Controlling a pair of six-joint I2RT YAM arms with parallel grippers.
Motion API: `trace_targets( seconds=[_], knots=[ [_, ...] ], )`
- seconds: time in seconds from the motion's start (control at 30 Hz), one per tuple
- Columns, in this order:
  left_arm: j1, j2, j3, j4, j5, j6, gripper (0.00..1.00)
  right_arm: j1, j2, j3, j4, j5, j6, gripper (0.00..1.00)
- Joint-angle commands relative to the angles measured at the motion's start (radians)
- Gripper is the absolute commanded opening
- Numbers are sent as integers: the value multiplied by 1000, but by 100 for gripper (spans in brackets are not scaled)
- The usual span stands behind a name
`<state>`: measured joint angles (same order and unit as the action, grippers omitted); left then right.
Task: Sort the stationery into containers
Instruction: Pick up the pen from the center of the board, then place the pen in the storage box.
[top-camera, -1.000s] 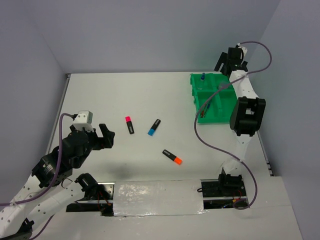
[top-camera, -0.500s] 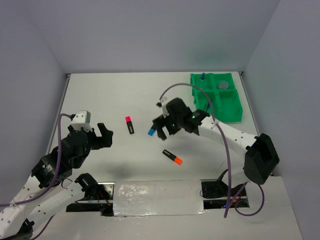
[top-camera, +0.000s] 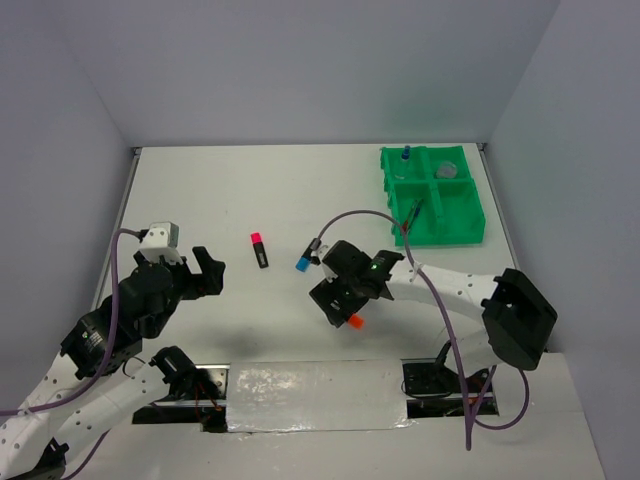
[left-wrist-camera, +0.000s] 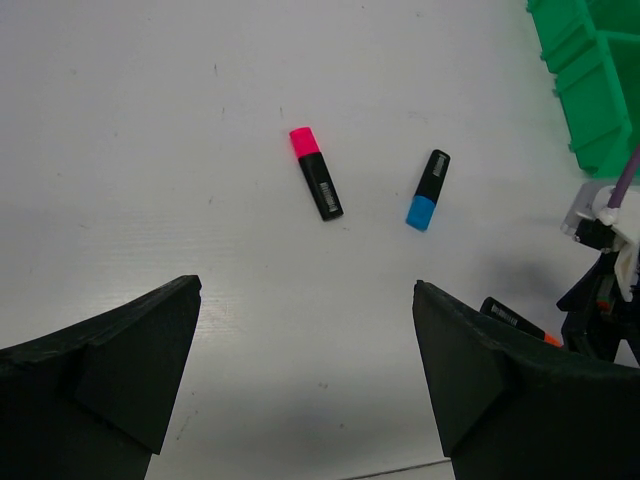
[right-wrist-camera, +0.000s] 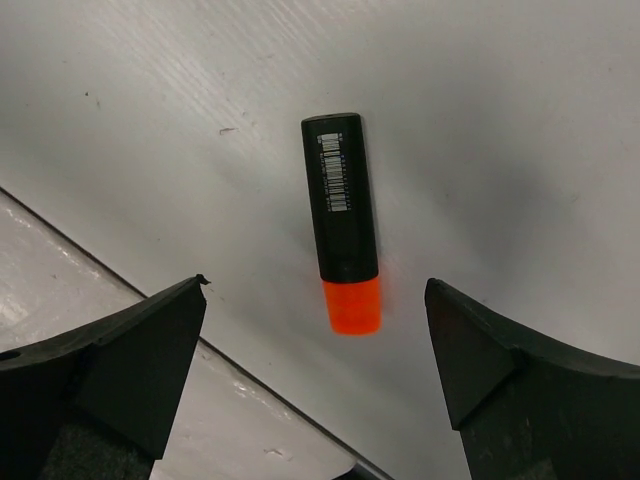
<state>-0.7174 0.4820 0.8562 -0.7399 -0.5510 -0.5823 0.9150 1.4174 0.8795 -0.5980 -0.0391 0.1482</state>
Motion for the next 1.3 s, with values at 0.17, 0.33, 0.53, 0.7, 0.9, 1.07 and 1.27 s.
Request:
trace_targets(
  seconds=[0.17, 0.33, 0.53, 0.7, 0.9, 1.07, 1.27],
  knots=[
    [4, -6, -2, 36, 13, 10, 99, 12, 192, 32, 14, 37, 59, 93],
    [4, -5, -5, 43, 26, 18, 99, 22, 264, 19, 36, 44, 76, 17],
    [4, 9, -2, 42, 26, 19, 99, 16, 128, 12, 124, 59, 87, 0],
    [4, 0, -5, 43, 25, 19, 99, -227, -176, -1, 152, 117, 137, 0],
    [4, 0, -5, 47, 33, 24, 99, -674, -226, 97, 101, 380, 91, 0],
    [4, -3, -6, 50, 40, 27, 99, -893, -104, 212, 151, 467, 131, 0],
    [4, -3, -9, 56, 54, 35, 99, -1011, 84, 343, 184, 473, 156, 5]
  ],
)
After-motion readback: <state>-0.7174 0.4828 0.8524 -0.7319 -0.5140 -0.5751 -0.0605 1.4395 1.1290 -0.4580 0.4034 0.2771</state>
